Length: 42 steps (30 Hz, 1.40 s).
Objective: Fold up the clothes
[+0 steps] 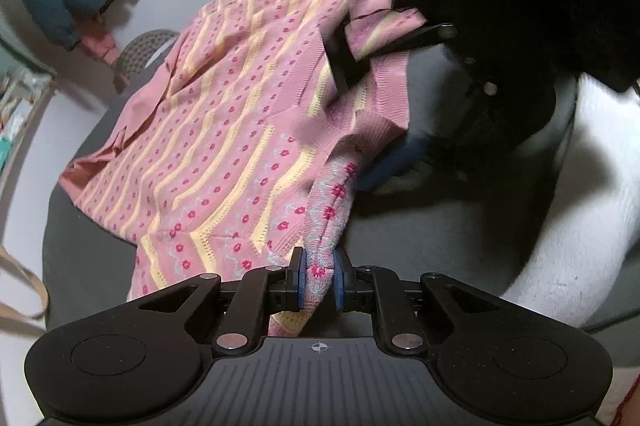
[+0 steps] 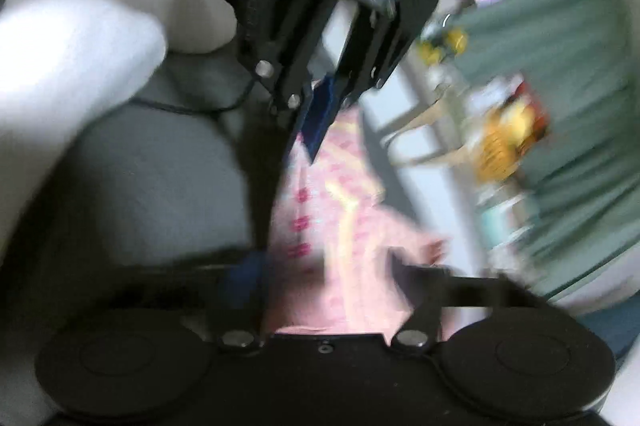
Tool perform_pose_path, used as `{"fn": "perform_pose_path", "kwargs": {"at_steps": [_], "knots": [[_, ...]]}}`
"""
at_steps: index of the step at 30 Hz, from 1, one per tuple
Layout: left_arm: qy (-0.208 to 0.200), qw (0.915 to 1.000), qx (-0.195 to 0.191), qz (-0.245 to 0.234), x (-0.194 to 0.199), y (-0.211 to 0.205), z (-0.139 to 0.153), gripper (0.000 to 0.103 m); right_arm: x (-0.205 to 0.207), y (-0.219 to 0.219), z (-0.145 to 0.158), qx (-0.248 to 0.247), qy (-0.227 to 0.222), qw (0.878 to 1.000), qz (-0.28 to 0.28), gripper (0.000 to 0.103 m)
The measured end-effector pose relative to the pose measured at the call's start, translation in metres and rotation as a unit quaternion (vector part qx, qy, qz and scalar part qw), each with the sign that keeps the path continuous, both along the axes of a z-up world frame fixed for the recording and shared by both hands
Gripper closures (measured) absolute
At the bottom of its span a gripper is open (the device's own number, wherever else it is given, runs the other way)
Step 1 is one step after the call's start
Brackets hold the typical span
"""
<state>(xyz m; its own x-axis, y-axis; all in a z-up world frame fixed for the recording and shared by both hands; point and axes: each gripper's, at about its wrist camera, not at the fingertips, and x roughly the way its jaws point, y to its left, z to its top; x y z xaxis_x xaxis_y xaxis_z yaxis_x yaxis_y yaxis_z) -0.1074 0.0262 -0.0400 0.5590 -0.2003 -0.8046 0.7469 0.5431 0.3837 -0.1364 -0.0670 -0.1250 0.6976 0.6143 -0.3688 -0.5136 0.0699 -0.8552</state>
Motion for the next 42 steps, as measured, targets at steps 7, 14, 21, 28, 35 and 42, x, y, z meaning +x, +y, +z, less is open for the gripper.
{"fn": "perform_pose_path", "kwargs": {"at_steps": [7, 14, 21, 28, 35, 42], "knots": [[0.013, 0.9986, -0.036, 0.037, 0.011, 0.009, 0.004, 0.090, -0.001, 0.006, 0.000, -0.007, 0.022, 1.000, -0.014, 0.069], [0.012, 0.9986, -0.037, 0.035, 0.011, 0.008, 0.005, 0.090, -0.003, 0.004, -0.002, -0.003, 0.056, 0.998, -0.034, 0.092], [-0.012, 0.9996, 0.014, -0.022, -0.006, -0.004, -0.002, 0.090, -0.002, -0.006, 0.017, 0.023, 0.110, 0.993, -0.027, 0.094], [-0.015, 0.9956, 0.043, -0.082, -0.029, -0.008, 0.006, 0.090, -0.012, -0.025, 0.044, -0.007, 0.175, 0.984, 0.033, 0.095], [0.039, 0.9951, 0.041, -0.081, -0.023, -0.011, -0.014, 0.090, 0.003, -0.018, 0.024, -0.042, 0.250, 0.967, 0.031, 0.095], [0.084, 0.9962, -0.025, -0.003, -0.009, 0.005, -0.016, 0.089, 0.022, -0.028, 0.038, 0.018, 0.332, 0.943, -0.005, 0.091]]}}
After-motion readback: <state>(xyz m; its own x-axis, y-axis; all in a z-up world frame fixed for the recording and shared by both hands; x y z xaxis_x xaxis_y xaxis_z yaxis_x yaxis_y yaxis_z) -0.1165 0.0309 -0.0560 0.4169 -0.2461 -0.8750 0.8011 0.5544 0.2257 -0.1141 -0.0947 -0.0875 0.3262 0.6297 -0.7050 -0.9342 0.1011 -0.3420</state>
